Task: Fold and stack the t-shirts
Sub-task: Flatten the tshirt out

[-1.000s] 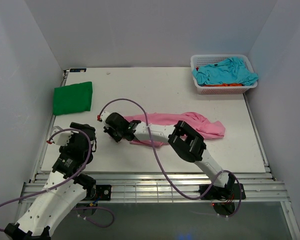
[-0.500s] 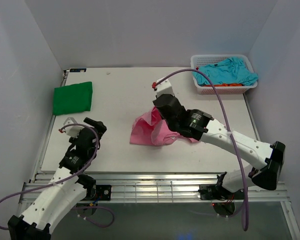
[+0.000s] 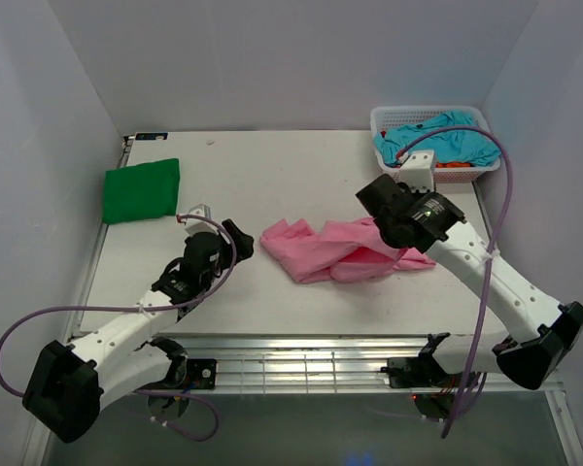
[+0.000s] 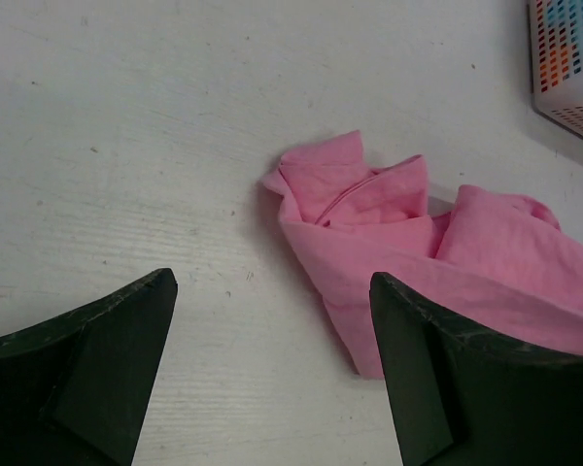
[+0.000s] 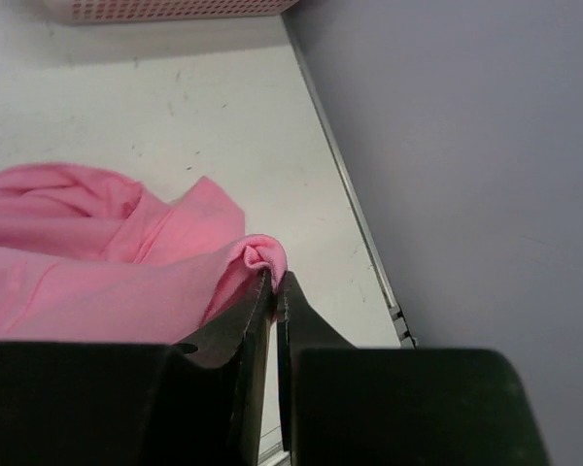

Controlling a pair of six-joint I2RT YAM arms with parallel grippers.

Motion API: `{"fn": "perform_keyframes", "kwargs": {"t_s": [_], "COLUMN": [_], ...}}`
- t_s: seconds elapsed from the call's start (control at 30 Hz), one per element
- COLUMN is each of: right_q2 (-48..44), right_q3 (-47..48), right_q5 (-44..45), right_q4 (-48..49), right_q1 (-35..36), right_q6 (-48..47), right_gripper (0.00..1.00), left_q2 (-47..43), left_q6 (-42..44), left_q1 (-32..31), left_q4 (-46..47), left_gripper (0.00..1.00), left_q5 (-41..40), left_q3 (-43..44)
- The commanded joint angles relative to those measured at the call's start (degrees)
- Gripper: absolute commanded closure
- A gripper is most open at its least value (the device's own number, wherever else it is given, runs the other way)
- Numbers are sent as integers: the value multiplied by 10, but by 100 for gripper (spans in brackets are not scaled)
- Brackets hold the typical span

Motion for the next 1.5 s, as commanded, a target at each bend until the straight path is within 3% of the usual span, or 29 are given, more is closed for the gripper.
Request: {"fn": "perform_keyframes", "kwargs": {"t_s": [0.0, 0.23, 0.5, 0.8, 0.9, 1.03, 1.2, 1.47], "right_q2": [-34, -68, -75, -92, -98, -104, -106, -105], "right_q3": [73, 136, 95, 71, 70, 68, 56, 52], "right_q5": [90, 118, 109, 110, 110, 109, 96, 92], "right_q4": [-101, -101, -80, -73, -71, -65, -40, -37], "right_q1": [-28, -75, -81, -82, -83, -83, -84, -83], "right_q6": [63, 12, -1, 0, -6, -13, -29, -33], "right_gripper": [92, 92, 92, 92, 92, 92, 92, 92], "left_q2": [0, 77, 201, 304, 308, 265, 232, 281], "left_q6": [31, 51, 64, -64, -63, -47, -34, -21], "left_q1": [-2, -4, -9, -14, -28, -35, -36, -42], "left_q4": [42, 123, 235, 356, 372, 362, 328, 312], "left_gripper": [9, 9, 8, 11, 16, 30, 34, 36], "left_q5": [12, 93, 177, 261, 242, 209, 198, 173], "left_q3": [12, 17, 32, 31, 18, -8, -12, 10]}}
